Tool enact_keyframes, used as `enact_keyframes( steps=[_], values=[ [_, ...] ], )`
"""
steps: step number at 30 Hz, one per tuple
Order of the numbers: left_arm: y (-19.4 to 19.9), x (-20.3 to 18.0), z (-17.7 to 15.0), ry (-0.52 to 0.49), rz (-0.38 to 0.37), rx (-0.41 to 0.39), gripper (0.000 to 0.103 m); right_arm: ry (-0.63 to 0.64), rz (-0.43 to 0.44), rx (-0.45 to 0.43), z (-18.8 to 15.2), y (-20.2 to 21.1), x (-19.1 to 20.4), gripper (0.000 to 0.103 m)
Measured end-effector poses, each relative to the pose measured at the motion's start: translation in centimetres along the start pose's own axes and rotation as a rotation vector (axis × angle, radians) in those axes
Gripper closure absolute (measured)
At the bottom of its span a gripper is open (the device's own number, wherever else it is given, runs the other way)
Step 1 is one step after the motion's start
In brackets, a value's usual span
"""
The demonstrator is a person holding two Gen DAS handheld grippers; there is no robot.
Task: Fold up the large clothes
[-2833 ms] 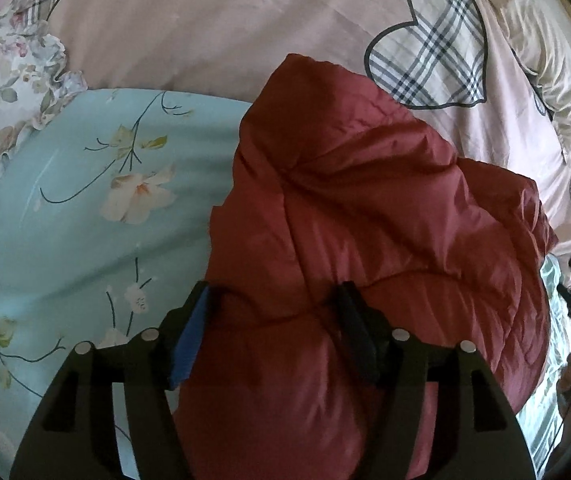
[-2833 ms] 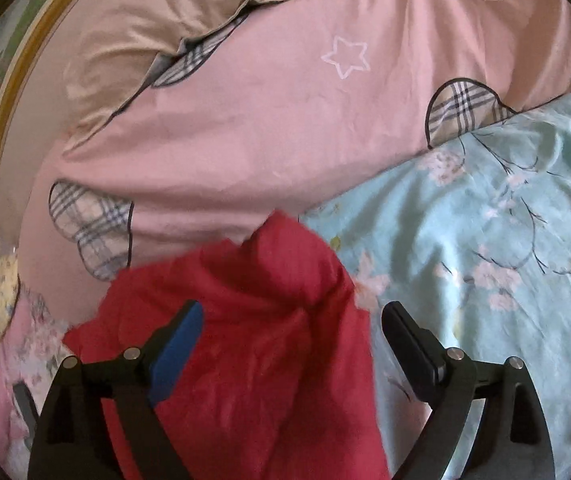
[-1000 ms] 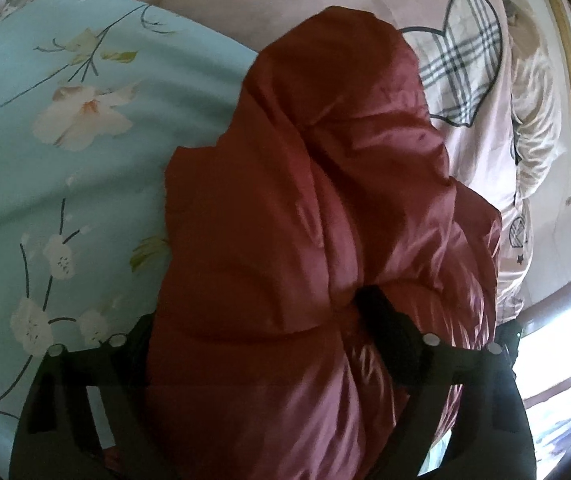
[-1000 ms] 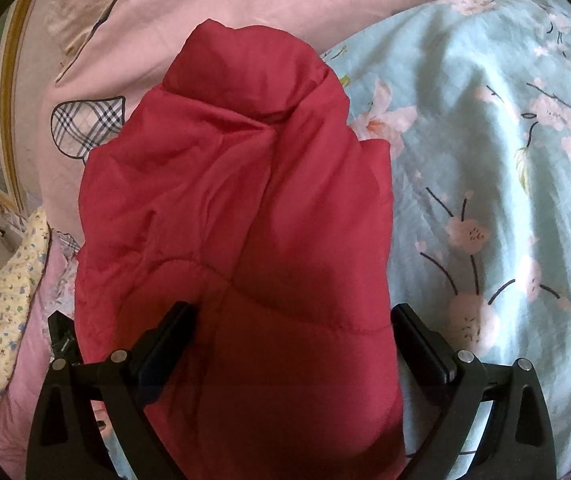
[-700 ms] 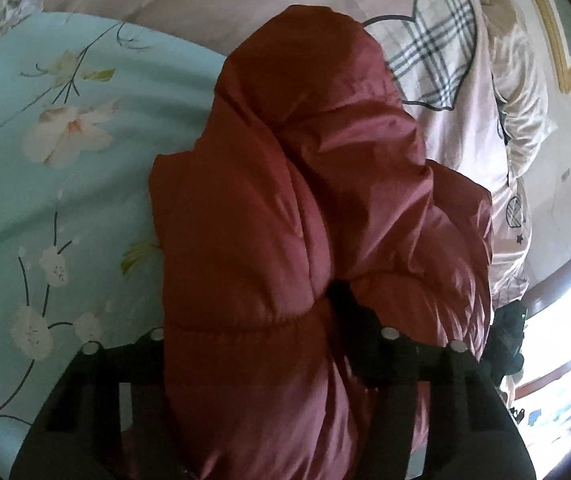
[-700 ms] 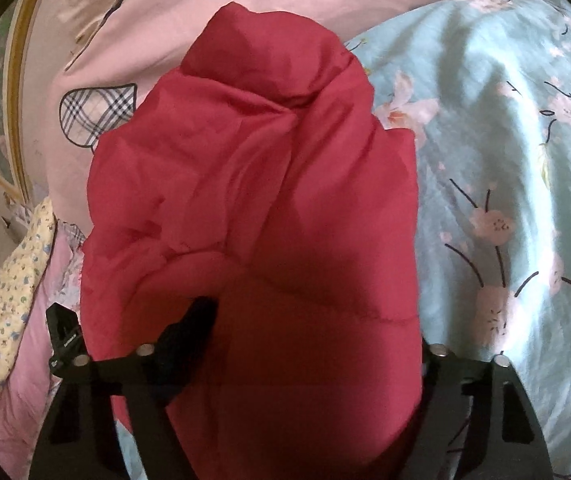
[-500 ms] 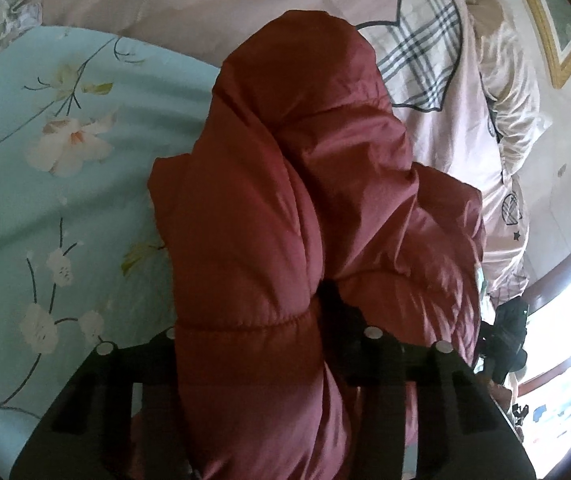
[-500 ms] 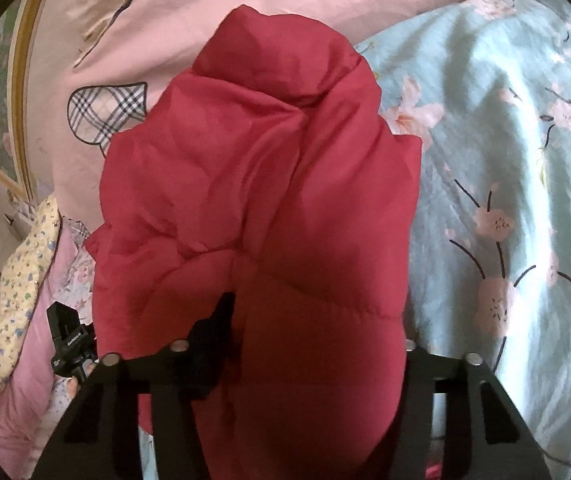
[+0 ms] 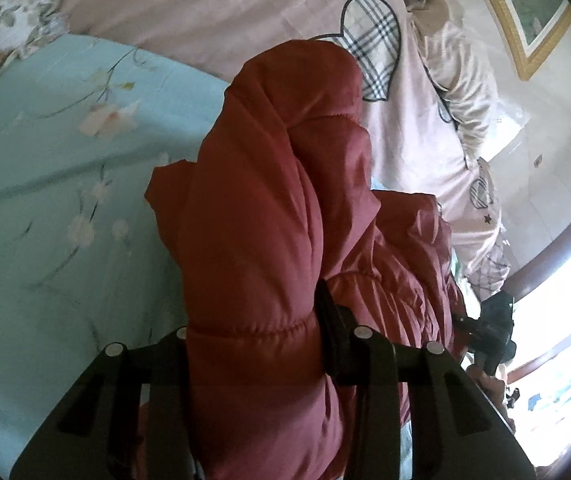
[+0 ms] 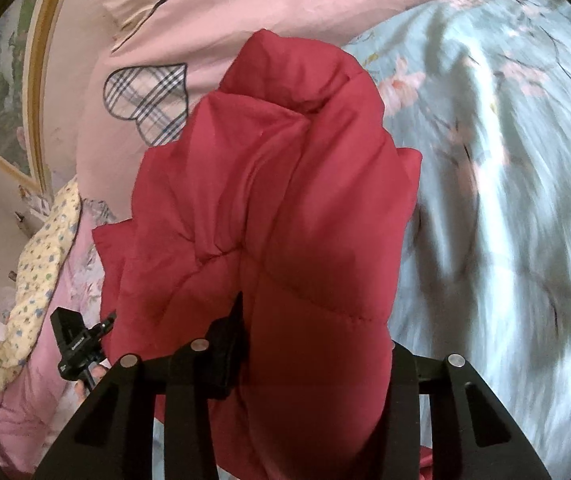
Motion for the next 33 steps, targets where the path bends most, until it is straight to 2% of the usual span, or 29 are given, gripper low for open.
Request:
enact_keyframes(
  steps=[8, 14, 18, 24, 33],
  values=[
    [4.0, -0.1, -5.0, 0.041, -0.034, 0.032, 0.068, -0.035, 0.041, 0.013, -5.7, 3.5, 0.4, 0.062],
    [5.9, -0.3, -7.2, 0.048, -0.037, 0.061, 0.068, -0.051, 0.041, 0.024, -7.8, 4.5, 1.0, 0.062],
    [5.9, 0.4, -8.0, 0.053, -0.019, 0.069, 0.067, -0.032, 0.01, 0.026, -8.2, 4.2, 0.6, 0.061],
    [4.5, 1.8, -8.2, 0.049, 0.051, 0.067, 0.064, -0.004, -0.033, 0.018, -7.6, 3.2, -0.1, 0.054],
    [4.2, 2.3, -8.4, 0.025, 0.1, 0.062, 0.057, -0.011, -0.034, 0.015, -7.7, 3.1, -0.5, 0.047]
  ],
)
Point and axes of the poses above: each gripper's, at about its wrist camera, not at the fingertips, and y roughly against the way its jaws point, x to its left, z to its top, the point moved 7 cm from there along -y, roughly the way its jaws point, and after that the axes turned 4 degrees about -z, right-handed, at the moved point
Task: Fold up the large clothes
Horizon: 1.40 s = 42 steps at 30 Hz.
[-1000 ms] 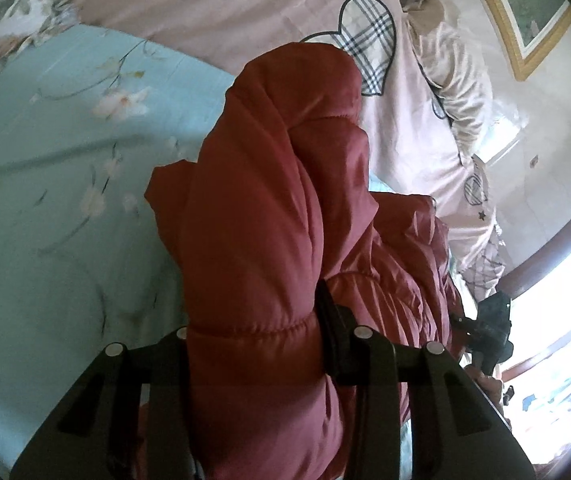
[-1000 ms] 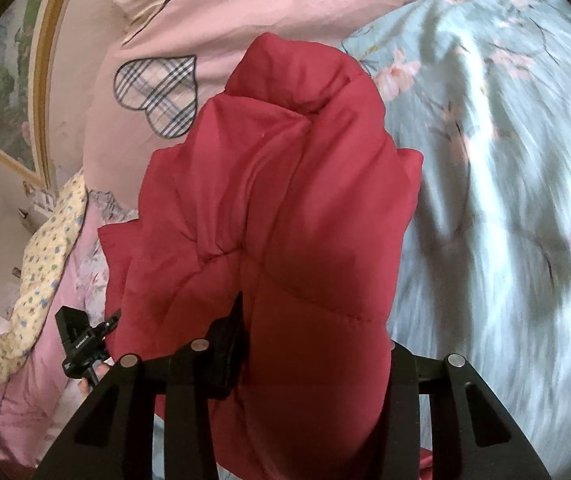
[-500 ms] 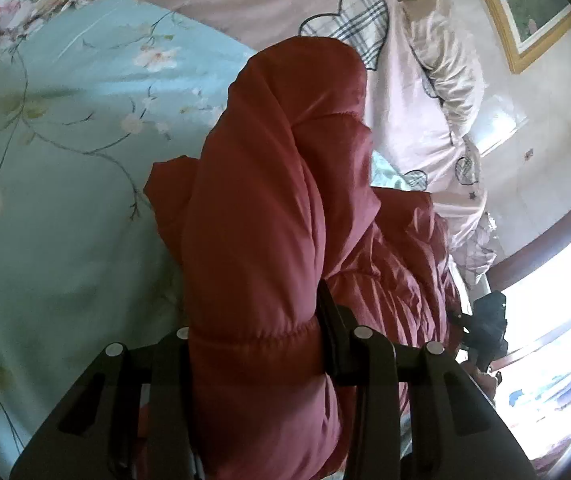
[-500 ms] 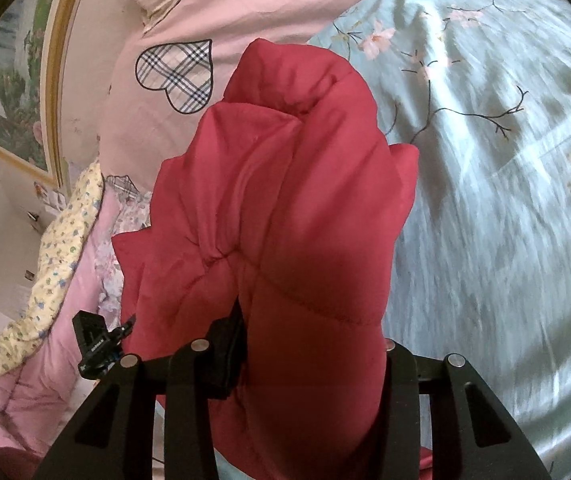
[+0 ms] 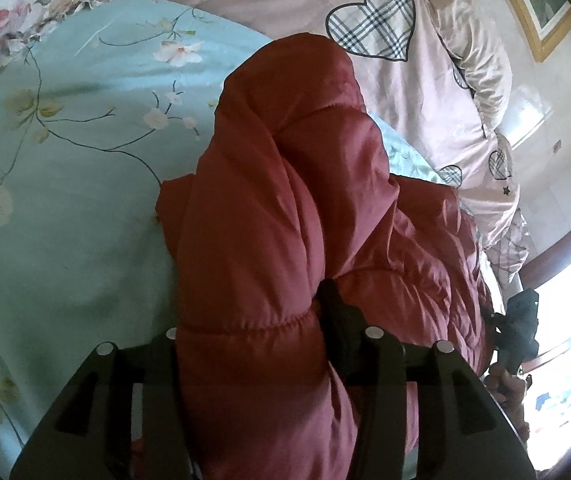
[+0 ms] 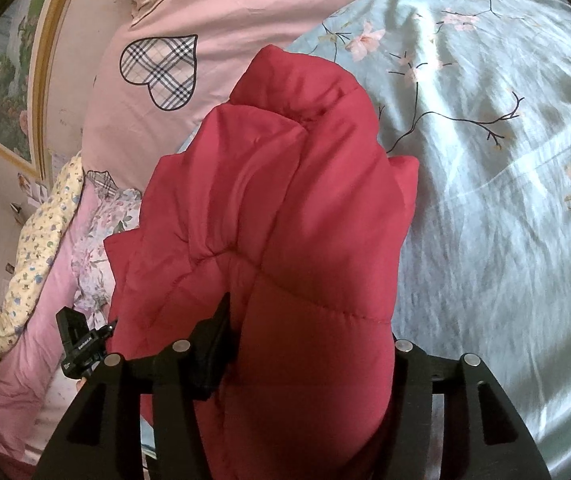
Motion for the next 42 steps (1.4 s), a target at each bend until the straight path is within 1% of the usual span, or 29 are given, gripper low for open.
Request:
enact_keyframes(
  steps=[7, 8, 14, 17, 18, 19, 21, 22, 24, 28, 34, 38, 40, 42],
  values=[
    [-0.2, -0.1, 0.2, -0.008, 0.06, -0.007, 0.048, -0.007, -0.014, 0.002, -0.2, -0.2, -0.3, 0.043],
    [-0.1, -0.1, 0.2, -0.01, 0.068, -0.009, 0.046, -0.006, -0.017, 0.003, -0.1, -0.2, -0.2, 0.038],
    [1.1, -0.1, 0.5, 0.019, 0.047, -0.02, 0.044, 0.022, -0.074, -0.015, 0.3, 0.7, -0.2, 0.027],
    [1.8, -0.2, 0.9, 0.011, 0.067, -0.039, 0.041, 0.046, -0.113, -0.036, 0.7, 1.3, -0.2, 0.02],
    [2.0, -0.4, 1.0, 0.003, 0.076, -0.045, 0.041, 0.057, -0.128, -0.043, 0.9, 1.5, -0.1, 0.02],
    [2.2, -0.5, 1.2, -0.01, 0.102, -0.057, 0.038, 0.071, -0.144, -0.049, 1.0, 1.7, 0.0, 0.02],
    [3.0, -0.4, 1.9, -0.039, 0.172, -0.096, 0.038, 0.093, -0.169, -0.057, 1.3, 1.9, 0.2, 0.02],
    [3.4, -0.5, 2.3, -0.049, 0.18, -0.113, 0.038, 0.101, -0.177, -0.061, 1.4, 2.0, 0.3, 0.02],
    [3.9, -0.7, 3.0, -0.049, 0.167, -0.128, 0.038, 0.117, -0.198, -0.069, 1.5, 2.1, 0.3, 0.02],
    [4.2, -1.1, 3.9, -0.078, 0.19, -0.142, 0.038, 0.128, -0.219, -0.087, 2.1, 2.3, 0.4, 0.02],
    [3.7, -1.7, 4.2, -0.107, 0.197, -0.132, 0.038, 0.143, -0.249, -0.111, 3.1, 2.8, 0.4, 0.02],
    [3.3, -2.0, 4.2, -0.114, 0.205, -0.12, 0.033, 0.15, -0.257, -0.122, 3.6, 3.1, 0.5, 0.019],
    [2.9, -2.0, 4.3, -0.119, 0.21, -0.11, 0.032, 0.157, -0.263, -0.126, 3.9, 3.2, 0.6, 0.019],
    [2.6, -2.1, 4.4, -0.121, 0.21, -0.099, 0.028, 0.166, -0.268, -0.13, 4.4, 3.1, 0.9, 0.019]
  ],
)
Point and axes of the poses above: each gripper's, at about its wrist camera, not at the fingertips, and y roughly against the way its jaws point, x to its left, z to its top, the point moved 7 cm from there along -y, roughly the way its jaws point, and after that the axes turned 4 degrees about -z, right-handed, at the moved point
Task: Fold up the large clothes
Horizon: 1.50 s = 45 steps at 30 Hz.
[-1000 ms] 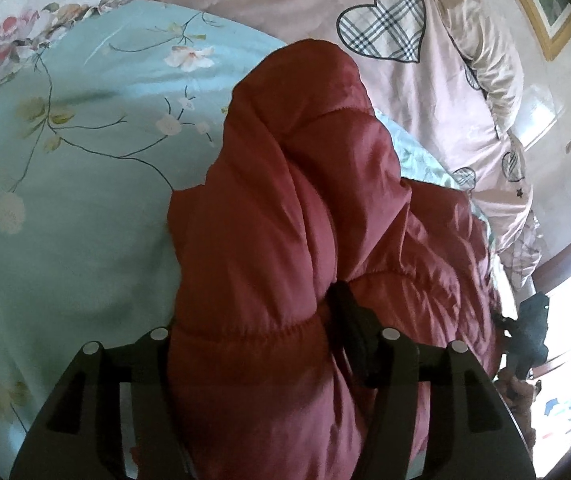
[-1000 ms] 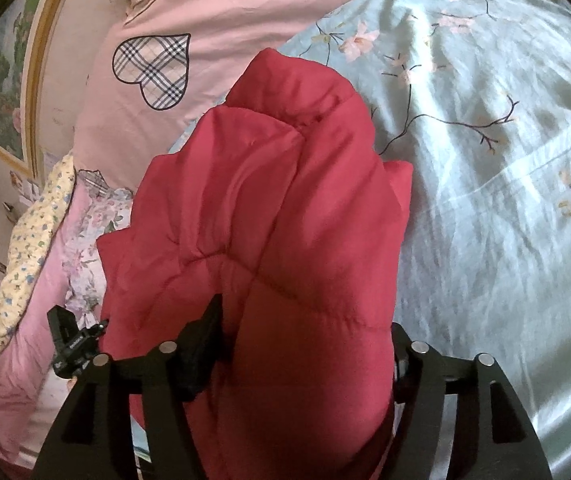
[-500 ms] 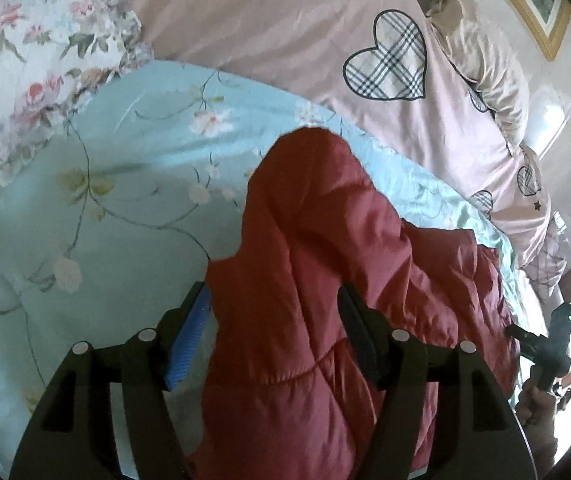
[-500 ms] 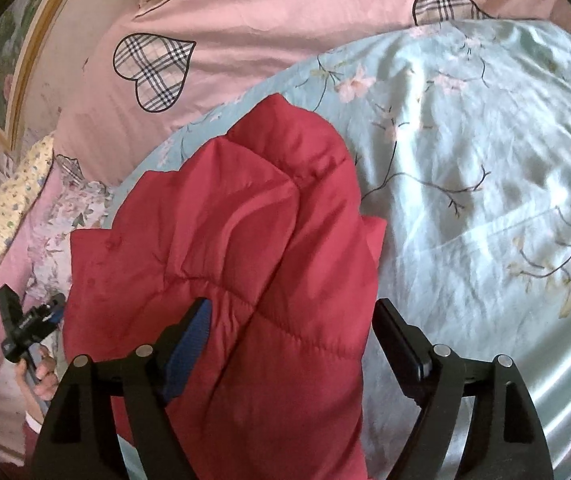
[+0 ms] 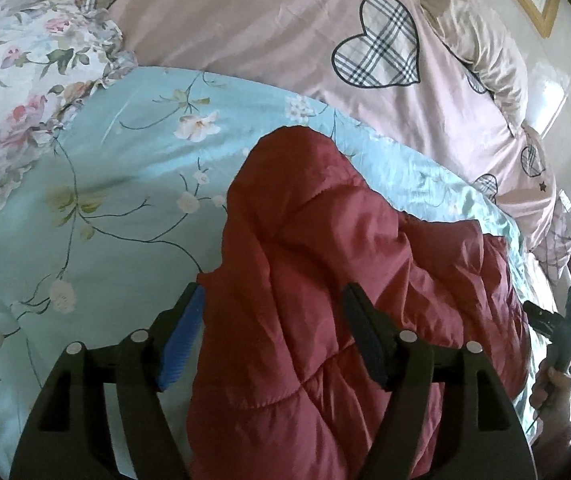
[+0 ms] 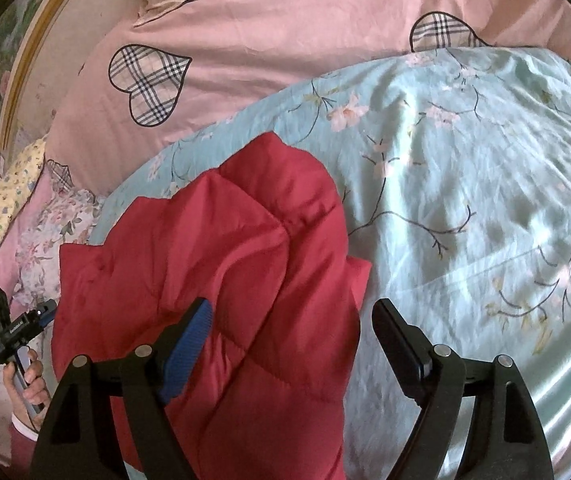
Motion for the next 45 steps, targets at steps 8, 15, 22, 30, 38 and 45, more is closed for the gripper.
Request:
enact_keyframes(
  steps=[8, 15, 22, 30, 38, 45],
  values=[
    [-1.0, -1.4, 1.7, -0.034, 0.001, 0.009, 0.02, 0.044, -0.023, -0.022, 2.6, -1.0, 1.2, 0.016],
    [-3.2, -2.6, 4.6, -0.115, 0.083, 0.011, 0.02, 0.081, -0.071, -0.023, 7.0, -3.5, 2.0, 0.015],
    [-6.8, -1.9, 5.8, -0.13, 0.147, 0.079, 0.066, 0.1, -0.062, 0.059, 7.7, -6.8, 2.5, 0.043],
    [-5.3, -2.9, 6.6, -0.144, 0.158, 0.02, 0.09, 0.129, -0.121, -0.086, 9.2, -3.3, 3.5, 0.093],
    [-5.1, -3.4, 9.9, -0.082, 0.171, -0.02, 0.092, 0.055, -0.16, -0.196, 13.1, -2.1, 3.1, 0.103],
    [-9.1, -1.8, 8.9, -0.029, 0.194, 0.052, 0.092, 0.041, -0.177, -0.121, 11.7, -5.4, 2.0, 0.103]
  ],
)
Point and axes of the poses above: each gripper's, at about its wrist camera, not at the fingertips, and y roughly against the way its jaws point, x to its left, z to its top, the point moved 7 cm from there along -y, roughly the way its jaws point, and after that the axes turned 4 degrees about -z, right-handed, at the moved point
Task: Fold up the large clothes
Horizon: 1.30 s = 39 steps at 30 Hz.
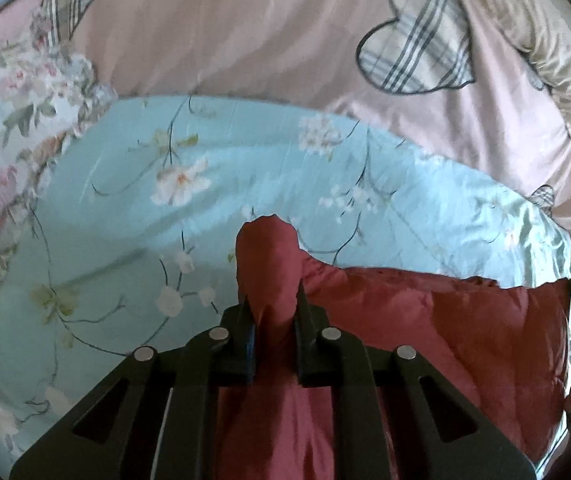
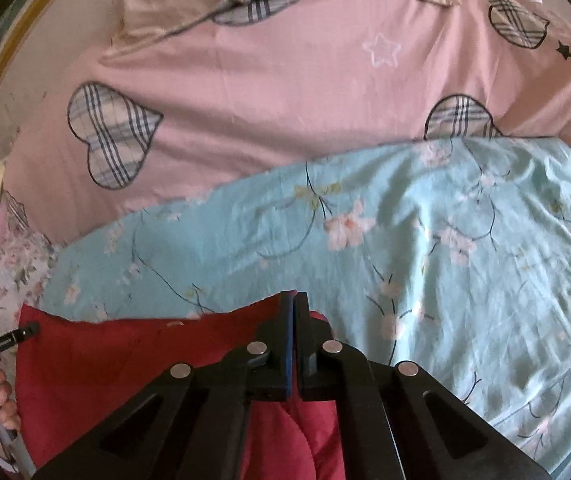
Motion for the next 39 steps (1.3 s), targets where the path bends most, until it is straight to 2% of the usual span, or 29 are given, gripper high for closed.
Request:
enact_keyframes(
  steps=[7, 16, 21, 25, 27, 29, 31, 36, 39],
  values=[
    [-2.8, 0.9, -1.2, 0.031, -0.003, 0.059, 0.092, -0.015, -0.035, 0.053, -1.7, -2.8, -1.1, 0.103],
    [-5.7, 0.8, -1.6, 0.023, 0.021, 0.121, 0.092, -0.022, -0.062, 0.092, -2.6, -5.2, -1.4, 0.103],
    [-5.8, 0.7, -1.8, 0.011, 0.03, 0.127, 0.09, -0.008, -0.079, 0.11, -3.0, -5.9, -1.4, 0.103],
    [-4.8, 1.2, -1.6, 0.043, -0.006, 0.107, 0.087, -0.008, -0.084, 0.121, -3.2, -6.2, -1.5, 0.103],
    [-3.8, 1.5, -1.4, 0.068, -0.025, 0.083, 0.081, -0.007, -0.087, 0.124, -3.3, -6.3, -1.5, 0.103],
    [-2.5, 1.9, -1.2, 0.084, -0.032, 0.057, 0.067, -0.004, -0.095, 0.131, -3.3, -6.4, -1.5, 0.103],
    [-1.0, 2.1, -1.0, 0.081, -0.032, 0.026, 0.061, 0.002, -0.102, 0.136, -3.3, -6.6, -1.5, 0.103],
    [2.0, 1.8, -1.4, 0.055, -0.061, -0.015, 0.06, 0.007, -0.116, 0.157, -3.4, -6.9, -1.5, 0.103],
    [3.6, 0.8, -2.2, 0.015, -0.079, -0.026, 0.06, -0.022, -0.106, 0.145, -3.2, -6.0, -1.7, 0.096]
  ],
)
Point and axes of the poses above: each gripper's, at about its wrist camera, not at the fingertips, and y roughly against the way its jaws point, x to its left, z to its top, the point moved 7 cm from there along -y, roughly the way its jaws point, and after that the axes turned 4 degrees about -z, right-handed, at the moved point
